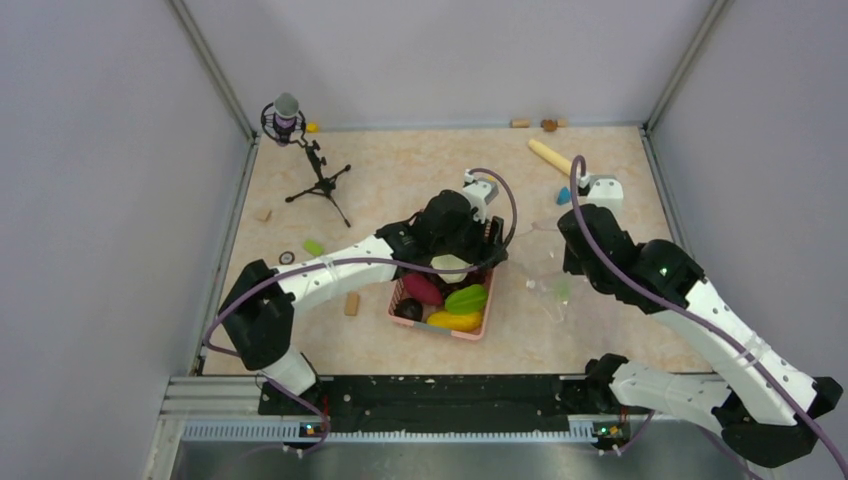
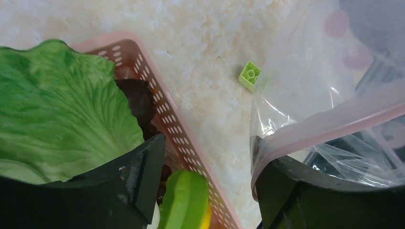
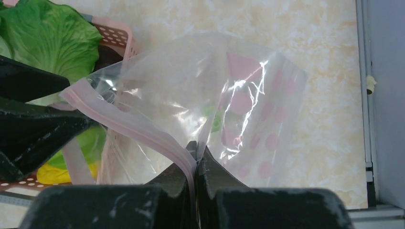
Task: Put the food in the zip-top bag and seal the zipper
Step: Open the zipper of the food storage bag at the center of the board.
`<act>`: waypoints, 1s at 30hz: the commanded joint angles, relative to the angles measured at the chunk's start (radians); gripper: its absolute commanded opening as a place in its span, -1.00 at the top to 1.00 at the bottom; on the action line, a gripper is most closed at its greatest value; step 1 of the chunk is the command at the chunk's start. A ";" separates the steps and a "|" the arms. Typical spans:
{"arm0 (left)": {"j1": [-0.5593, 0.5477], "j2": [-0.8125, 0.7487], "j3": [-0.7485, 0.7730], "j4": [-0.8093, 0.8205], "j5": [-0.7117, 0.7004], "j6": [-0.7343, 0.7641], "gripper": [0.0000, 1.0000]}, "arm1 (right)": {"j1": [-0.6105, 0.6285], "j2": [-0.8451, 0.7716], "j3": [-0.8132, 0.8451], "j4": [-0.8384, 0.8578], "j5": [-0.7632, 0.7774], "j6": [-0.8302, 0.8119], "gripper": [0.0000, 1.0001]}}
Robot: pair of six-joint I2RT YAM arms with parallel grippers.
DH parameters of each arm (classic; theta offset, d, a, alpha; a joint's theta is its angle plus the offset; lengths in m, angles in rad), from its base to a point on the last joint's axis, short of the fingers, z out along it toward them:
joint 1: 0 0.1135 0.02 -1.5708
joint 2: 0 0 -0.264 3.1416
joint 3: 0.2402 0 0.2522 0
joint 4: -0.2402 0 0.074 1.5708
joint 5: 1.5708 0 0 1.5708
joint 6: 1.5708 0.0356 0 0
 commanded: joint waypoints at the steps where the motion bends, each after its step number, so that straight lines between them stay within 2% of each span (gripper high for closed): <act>1: 0.014 -0.001 -0.013 -0.017 0.119 -0.004 -0.49 | -0.016 0.017 -0.029 0.127 0.039 -0.088 1.00; 5: 0.013 -0.034 -0.009 -0.009 0.221 -0.026 -0.92 | -0.016 0.050 -0.093 0.227 0.003 -0.127 1.00; 16: 0.009 -0.219 -0.112 0.054 0.367 -0.008 -0.94 | -0.036 0.085 -0.140 0.218 -0.003 -0.080 1.00; 18: 0.010 -0.244 -0.116 0.043 0.328 0.005 -0.94 | -0.038 0.087 -0.141 0.214 -0.001 -0.077 1.00; 22: 0.024 -0.288 -0.113 0.003 0.095 0.003 -0.94 | -0.038 0.080 -0.146 0.212 0.005 -0.075 1.00; 25: 0.077 -0.300 -0.091 -0.052 -0.045 0.001 -0.94 | -0.037 0.069 -0.149 0.210 0.009 -0.073 1.00; 27: 0.148 -0.293 -0.077 -0.067 -0.057 -0.001 -0.94 | -0.038 0.062 -0.152 0.211 0.009 -0.074 1.00; 30: 0.279 -0.234 -0.034 -0.102 -0.001 -0.028 -0.94 | -0.038 0.057 -0.156 0.212 0.002 -0.078 1.00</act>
